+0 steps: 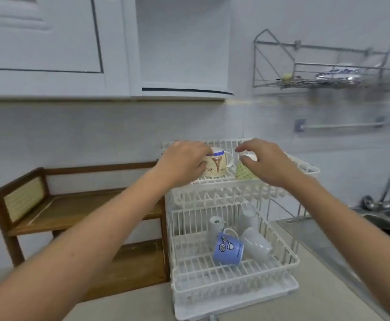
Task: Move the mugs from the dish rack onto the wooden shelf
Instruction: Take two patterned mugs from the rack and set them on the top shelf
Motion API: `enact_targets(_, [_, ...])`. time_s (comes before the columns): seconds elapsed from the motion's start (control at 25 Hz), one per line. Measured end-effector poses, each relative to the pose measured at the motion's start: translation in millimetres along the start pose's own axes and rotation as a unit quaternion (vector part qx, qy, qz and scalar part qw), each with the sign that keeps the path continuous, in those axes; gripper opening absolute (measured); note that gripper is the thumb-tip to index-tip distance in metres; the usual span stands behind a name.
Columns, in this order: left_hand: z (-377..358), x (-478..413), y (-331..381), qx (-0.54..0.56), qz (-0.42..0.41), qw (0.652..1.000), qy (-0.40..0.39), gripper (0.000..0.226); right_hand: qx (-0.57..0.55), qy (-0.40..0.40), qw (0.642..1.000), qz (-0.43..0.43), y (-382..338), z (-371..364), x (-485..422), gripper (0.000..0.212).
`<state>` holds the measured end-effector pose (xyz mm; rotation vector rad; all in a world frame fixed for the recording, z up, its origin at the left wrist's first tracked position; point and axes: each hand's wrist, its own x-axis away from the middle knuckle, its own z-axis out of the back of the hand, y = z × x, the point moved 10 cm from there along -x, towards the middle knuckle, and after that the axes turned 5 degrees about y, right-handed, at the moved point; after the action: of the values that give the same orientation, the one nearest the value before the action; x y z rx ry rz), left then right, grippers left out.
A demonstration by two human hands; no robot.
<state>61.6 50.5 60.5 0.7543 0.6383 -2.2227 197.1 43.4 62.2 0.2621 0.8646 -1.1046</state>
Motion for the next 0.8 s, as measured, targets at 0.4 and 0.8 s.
enact_targets(0.4, [-153,-62,1,-0.405,-0.246,0.843,-0.253,0.081,0.489,-0.382,0.713,0.326,72,-116,-22,0.077])
enact_targets(0.8, [-216,-79,-7,-0.495,-0.301,0.756,-0.306,0.087,0.519,-0.298,0.676,0.430,96,-127,-18,0.092])
